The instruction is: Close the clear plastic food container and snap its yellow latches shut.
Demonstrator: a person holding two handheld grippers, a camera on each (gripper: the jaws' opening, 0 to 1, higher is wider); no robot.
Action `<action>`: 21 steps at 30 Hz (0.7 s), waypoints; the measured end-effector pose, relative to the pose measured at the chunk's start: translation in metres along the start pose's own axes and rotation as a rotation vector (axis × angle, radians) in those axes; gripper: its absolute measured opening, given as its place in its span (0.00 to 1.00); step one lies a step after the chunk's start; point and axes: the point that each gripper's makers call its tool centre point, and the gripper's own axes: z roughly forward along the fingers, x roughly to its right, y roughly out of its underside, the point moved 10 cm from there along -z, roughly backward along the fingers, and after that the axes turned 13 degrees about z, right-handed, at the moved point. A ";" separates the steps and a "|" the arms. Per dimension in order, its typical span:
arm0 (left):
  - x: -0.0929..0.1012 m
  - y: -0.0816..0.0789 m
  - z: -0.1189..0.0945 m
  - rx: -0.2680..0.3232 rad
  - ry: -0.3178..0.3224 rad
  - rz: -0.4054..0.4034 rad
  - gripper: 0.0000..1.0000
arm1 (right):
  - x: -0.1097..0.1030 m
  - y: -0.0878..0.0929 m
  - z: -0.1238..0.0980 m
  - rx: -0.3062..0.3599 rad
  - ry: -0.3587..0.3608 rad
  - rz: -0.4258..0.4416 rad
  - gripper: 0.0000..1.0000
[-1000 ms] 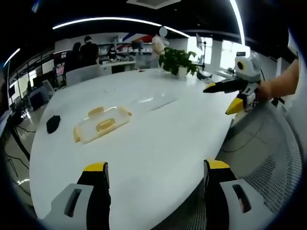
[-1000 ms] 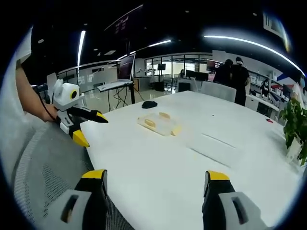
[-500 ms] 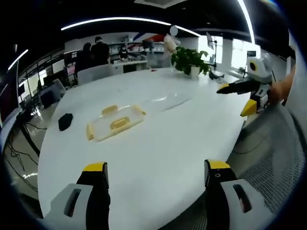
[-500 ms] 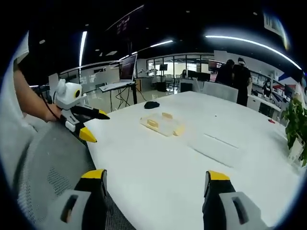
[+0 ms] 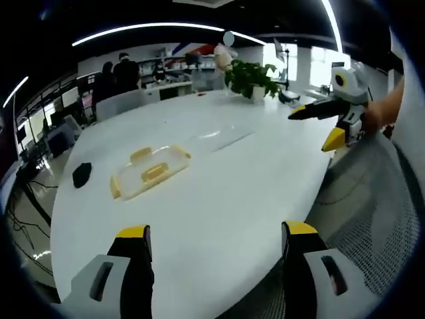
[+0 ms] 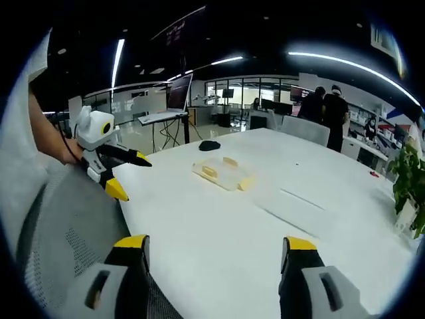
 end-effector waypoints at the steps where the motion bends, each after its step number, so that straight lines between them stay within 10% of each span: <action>1: -0.001 -0.001 0.000 0.006 0.004 -0.005 0.79 | 0.000 0.000 0.001 -0.005 0.003 0.002 0.81; 21: -0.010 -0.010 0.012 0.007 0.081 0.028 0.76 | -0.004 -0.009 0.020 -0.080 -0.059 -0.067 0.73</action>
